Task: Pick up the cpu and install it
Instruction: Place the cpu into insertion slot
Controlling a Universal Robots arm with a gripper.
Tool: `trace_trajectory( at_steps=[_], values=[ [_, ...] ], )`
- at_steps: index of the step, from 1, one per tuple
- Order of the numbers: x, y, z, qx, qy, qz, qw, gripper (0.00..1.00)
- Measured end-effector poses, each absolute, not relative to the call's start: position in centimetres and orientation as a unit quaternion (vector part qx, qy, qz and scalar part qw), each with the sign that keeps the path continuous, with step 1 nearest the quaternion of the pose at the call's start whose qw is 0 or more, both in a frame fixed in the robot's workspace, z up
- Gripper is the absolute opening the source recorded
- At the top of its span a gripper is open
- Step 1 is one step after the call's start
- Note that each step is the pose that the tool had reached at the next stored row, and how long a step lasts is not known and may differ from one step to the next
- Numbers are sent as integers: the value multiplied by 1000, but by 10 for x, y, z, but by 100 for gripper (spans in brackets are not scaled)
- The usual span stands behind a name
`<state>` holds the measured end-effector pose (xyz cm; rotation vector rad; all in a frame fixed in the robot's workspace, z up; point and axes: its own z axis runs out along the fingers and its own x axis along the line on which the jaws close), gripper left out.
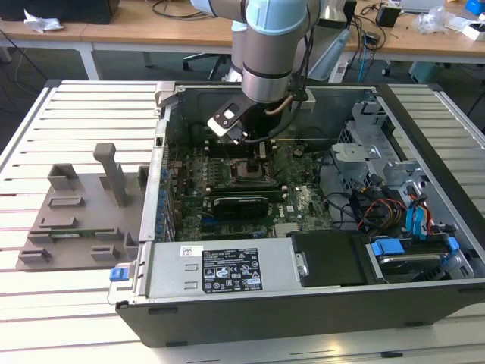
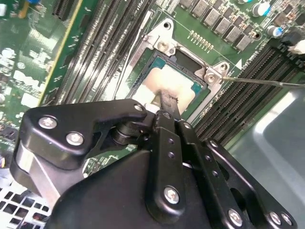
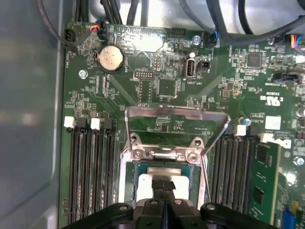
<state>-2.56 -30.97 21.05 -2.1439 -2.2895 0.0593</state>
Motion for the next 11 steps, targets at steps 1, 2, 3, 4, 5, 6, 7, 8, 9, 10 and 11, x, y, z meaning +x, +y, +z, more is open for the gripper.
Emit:
trace_trajectory(
  at_steps=[1, 2, 3, 4, 5, 6, 7, 8, 9, 10, 11],
  values=[
    [-26, -310, 214, -683, -730, 19, 2, 11],
    [-26, -310, 219, -683, -730, 19, 2, 11],
    [-26, -310, 221, -683, -730, 19, 2, 11],
    [-26, -310, 223, -683, -730, 19, 2, 11],
    [-26, -310, 227, -683, -730, 19, 2, 11],
    [-26, -310, 229, -683, -730, 19, 2, 11],
    [-26, -310, 231, -683, -730, 19, 2, 11],
    [-26, -310, 236, -683, -730, 19, 2, 11],
    [-26, -310, 241, -683, -730, 20, 2, 11],
    [-26, -310, 245, -683, -730, 20, 1, 11],
    [-26, -310, 247, -683, -730, 20, 1, 11]
  ],
)
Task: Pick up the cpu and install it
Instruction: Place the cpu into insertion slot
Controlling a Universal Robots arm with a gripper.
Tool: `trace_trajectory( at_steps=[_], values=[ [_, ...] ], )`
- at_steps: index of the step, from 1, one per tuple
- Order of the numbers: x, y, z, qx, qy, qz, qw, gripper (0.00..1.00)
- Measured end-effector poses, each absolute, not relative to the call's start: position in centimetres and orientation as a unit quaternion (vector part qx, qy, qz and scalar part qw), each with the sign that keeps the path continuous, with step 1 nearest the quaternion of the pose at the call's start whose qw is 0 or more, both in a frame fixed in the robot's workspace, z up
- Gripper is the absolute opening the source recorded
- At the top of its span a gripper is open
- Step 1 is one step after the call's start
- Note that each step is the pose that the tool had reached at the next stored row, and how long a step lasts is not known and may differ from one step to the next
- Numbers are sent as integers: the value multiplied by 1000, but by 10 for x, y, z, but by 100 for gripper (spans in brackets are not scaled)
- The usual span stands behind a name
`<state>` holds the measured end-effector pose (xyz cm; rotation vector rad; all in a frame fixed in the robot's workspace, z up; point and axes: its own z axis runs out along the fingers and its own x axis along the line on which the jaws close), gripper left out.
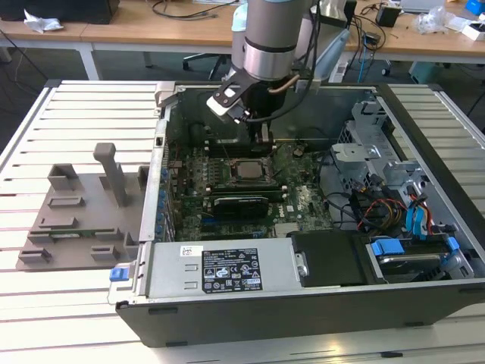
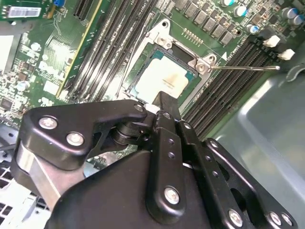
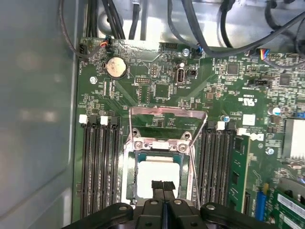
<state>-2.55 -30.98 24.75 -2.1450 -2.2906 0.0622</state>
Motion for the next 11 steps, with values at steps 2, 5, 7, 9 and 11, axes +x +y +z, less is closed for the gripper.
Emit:
trace_trajectory(
  at_steps=[2, 5, 7, 9, 11],
  values=[
    [-26, -310, 255, -683, -730, 20, 1, 11],
    [-26, -310, 265, -683, -730, 21, 1, 11],
    [-26, -310, 270, -683, -730, 21, 0, 11],
    [-26, -310, 277, -683, -730, 22, 0, 11],
    [-26, -310, 283, -683, -730, 22, -1, 11]
  ],
)
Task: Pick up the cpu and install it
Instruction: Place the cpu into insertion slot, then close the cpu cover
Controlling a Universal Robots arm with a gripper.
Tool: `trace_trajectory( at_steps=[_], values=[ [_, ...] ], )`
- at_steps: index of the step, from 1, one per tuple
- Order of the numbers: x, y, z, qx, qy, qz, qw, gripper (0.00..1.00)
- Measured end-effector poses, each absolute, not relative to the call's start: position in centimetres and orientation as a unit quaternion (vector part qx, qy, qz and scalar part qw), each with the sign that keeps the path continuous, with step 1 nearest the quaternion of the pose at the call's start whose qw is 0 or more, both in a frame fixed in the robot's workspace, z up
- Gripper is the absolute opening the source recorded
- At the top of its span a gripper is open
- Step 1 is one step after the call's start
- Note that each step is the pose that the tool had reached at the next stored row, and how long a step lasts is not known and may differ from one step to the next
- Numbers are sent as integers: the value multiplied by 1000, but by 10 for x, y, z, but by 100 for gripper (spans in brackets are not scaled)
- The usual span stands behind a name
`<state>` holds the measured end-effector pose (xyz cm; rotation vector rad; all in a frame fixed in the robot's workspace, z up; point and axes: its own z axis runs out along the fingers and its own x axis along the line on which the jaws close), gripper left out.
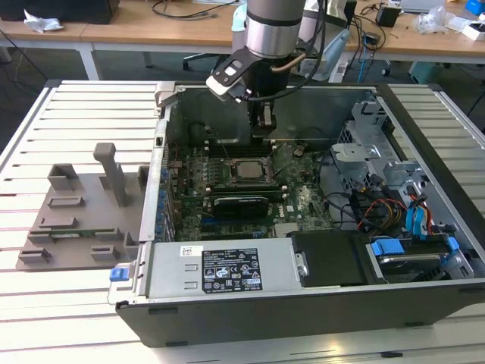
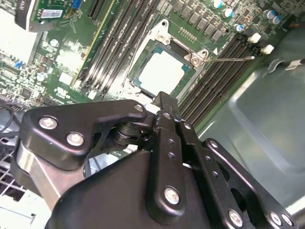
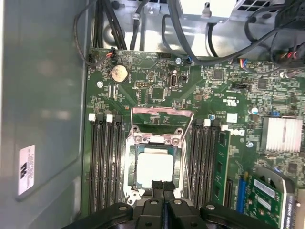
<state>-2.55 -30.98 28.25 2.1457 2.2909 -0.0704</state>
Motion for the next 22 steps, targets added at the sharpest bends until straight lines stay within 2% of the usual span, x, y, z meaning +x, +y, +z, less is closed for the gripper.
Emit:
trace_trajectory(
  at_steps=[10, 22],
  values=[
    [-26, -310, 312, 683, 730, -24, 2, 11],
    [-26, -310, 312, 683, 730, -24, 2, 11]
  ],
)
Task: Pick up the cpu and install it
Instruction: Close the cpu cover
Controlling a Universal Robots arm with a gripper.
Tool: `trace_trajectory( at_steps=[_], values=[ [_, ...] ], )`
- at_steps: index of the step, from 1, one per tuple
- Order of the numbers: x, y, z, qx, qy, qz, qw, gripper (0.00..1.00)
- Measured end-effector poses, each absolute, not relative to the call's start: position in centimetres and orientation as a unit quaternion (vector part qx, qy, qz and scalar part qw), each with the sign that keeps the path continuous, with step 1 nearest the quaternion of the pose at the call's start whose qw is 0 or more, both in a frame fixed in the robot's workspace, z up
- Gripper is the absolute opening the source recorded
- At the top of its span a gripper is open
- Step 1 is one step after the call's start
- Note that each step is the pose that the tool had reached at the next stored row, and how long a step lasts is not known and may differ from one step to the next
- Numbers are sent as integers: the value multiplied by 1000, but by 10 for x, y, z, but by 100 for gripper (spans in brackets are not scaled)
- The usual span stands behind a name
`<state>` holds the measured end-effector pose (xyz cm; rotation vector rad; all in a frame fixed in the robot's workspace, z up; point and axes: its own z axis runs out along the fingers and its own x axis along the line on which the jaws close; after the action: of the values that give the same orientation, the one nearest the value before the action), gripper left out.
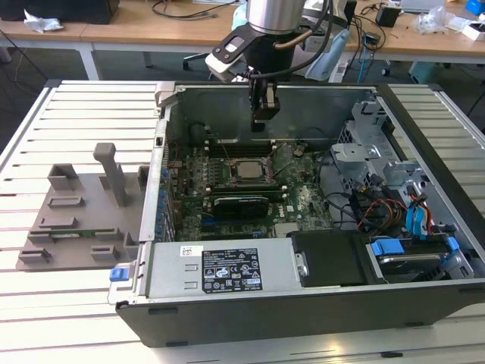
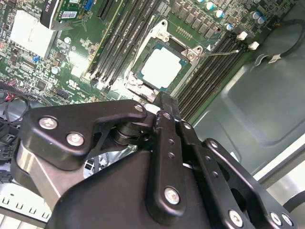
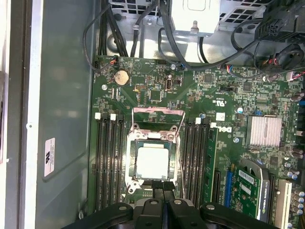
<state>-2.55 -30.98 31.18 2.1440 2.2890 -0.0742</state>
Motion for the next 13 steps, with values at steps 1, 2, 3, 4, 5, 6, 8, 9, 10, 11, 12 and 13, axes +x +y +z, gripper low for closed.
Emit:
trace_trajectory(
  at_steps=[1, 2, 3, 4, 5, 6, 8, 9, 10, 11, 12, 13],
  values=[
    [-26, -310, 312, 683, 730, -24, 2, 11],
    [-26, -310, 312, 683, 730, -24, 2, 11],
    [-26, -310, 312, 683, 730, -24, 2, 11],
    [-26, -310, 312, 683, 730, -24, 2, 11],
    [-26, -310, 312, 683, 730, -24, 2, 11],
    [-26, -310, 312, 683, 730, -24, 2, 11],
    [-25, -310, 312, 683, 730, -24, 2, 11],
    [-24, -310, 312, 683, 730, -24, 2, 11],
    [-22, -310, 312, 683, 730, -24, 2, 11],
    [-21, -310, 312, 683, 730, -24, 2, 11],
    [-18, -310, 312, 683, 730, -24, 2, 11],
    [-13, -310, 312, 683, 730, -24, 2, 11]
  ],
)
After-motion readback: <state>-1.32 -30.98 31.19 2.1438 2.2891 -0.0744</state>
